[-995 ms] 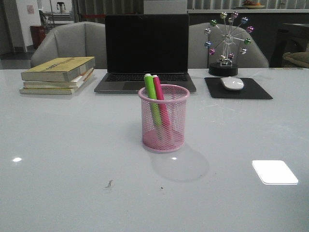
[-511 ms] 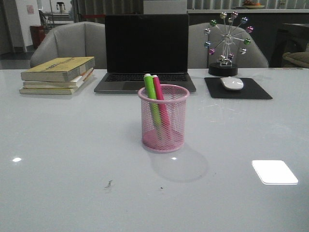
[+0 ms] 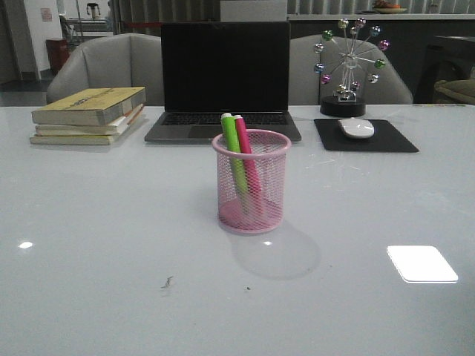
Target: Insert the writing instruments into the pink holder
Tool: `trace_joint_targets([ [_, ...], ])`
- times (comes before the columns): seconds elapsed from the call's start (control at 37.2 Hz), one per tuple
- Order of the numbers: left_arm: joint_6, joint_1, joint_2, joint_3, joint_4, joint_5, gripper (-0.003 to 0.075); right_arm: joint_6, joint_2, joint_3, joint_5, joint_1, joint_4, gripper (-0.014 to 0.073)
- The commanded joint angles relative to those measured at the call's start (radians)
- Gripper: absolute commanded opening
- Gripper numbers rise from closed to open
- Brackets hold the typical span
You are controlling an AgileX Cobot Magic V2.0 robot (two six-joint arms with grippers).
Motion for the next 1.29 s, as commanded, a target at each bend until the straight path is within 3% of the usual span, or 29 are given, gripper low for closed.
trace_joint_targets([
  [0.0, -0.001, 0.000, -0.003, -0.028, -0.004, -0.082, 0.0417, -0.006, -0.005, -0.028, -0.055, -0.003, -0.011, 0.0050],
  [0.56, -0.001, 0.000, -0.003, -0.028, -0.004, -0.082, 0.0417, -0.006, -0.055, -0.028, -0.076, 0.010, 0.015, 0.0050],
  [0.75, -0.001, 0.000, -0.003, -0.028, -0.004, -0.082, 0.0417, 0.014, -0.276, 0.022, -0.274, 0.090, 0.084, 0.0050],
  [0.94, -0.001, 0.000, -0.003, -0.028, -0.004, -0.082, 0.0417, 0.020, -0.508, 0.147, -0.492, 0.100, 0.100, 0.0050],
  [1.16, -0.001, 0.000, -0.003, -0.028, -0.004, -0.082, 0.0417, 0.020, -0.708, 0.299, -0.549, 0.100, 0.200, 0.0050],
  [1.26, -0.001, 0.000, -0.003, -0.028, -0.004, -0.082, 0.0417, 0.020, -0.720, 0.366, -0.563, 0.100, 0.218, 0.0050],
])
